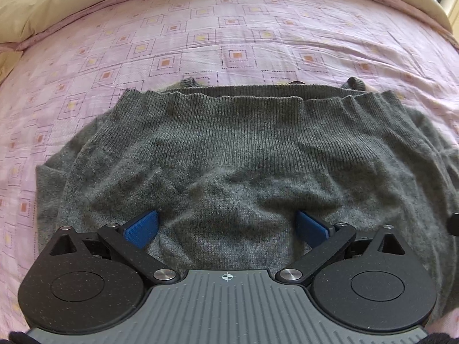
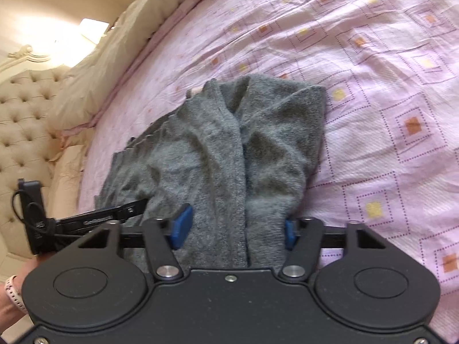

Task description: Fold small clothes

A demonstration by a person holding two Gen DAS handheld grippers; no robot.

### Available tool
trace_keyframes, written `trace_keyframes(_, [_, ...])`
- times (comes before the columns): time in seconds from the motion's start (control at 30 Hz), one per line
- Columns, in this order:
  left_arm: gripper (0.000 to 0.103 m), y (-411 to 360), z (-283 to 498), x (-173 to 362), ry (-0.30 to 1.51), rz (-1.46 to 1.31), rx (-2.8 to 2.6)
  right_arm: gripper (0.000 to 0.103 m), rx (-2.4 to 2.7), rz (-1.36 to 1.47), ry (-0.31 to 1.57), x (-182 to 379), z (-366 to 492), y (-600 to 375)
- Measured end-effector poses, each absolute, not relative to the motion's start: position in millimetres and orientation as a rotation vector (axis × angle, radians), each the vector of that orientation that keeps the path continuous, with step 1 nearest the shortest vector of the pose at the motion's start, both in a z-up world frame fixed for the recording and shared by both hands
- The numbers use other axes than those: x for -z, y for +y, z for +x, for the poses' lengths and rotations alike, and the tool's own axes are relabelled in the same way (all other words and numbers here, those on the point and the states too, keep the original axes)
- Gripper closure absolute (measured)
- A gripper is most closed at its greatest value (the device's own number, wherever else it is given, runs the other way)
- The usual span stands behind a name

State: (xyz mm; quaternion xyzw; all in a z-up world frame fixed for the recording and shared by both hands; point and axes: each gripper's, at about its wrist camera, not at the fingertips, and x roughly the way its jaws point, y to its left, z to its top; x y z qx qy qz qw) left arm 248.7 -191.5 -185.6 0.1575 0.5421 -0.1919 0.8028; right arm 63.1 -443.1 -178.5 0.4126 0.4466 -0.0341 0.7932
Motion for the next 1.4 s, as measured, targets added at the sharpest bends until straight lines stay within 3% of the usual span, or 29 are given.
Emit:
trace_keyframes(0.1, [0.002,-185.9,248.3,178.6,1.165,0.328,0.435,0.074,0.103,0.871,1.001,177.9,68.7,-438.2])
trace_keyframes(0.23, [0.003,-170.0,236.0,161.3,1.135,0.318,0.475,0.08,0.168,0.813,1.002,164.9,73.2,-428.5])
trace_keyframes(0.83, [0.003,-8.1,196.7,123.8,1.158,0.198,0.447,0.083,0.146,0.54,1.048,71.9,167.1,-294.3])
trace_keyframes(1.3, [0.003,77.8,205.1,125.8,1.177,0.129,0.386,0.083,0.026,0.322,1.199,99.5,253.4,-154.9])
trace_keyframes(1.4, [0.003,87.3,208.0,128.2,1.185,0.118,0.379,0.075,0.007,0.26,1.237,109.9,261.5,-137.3])
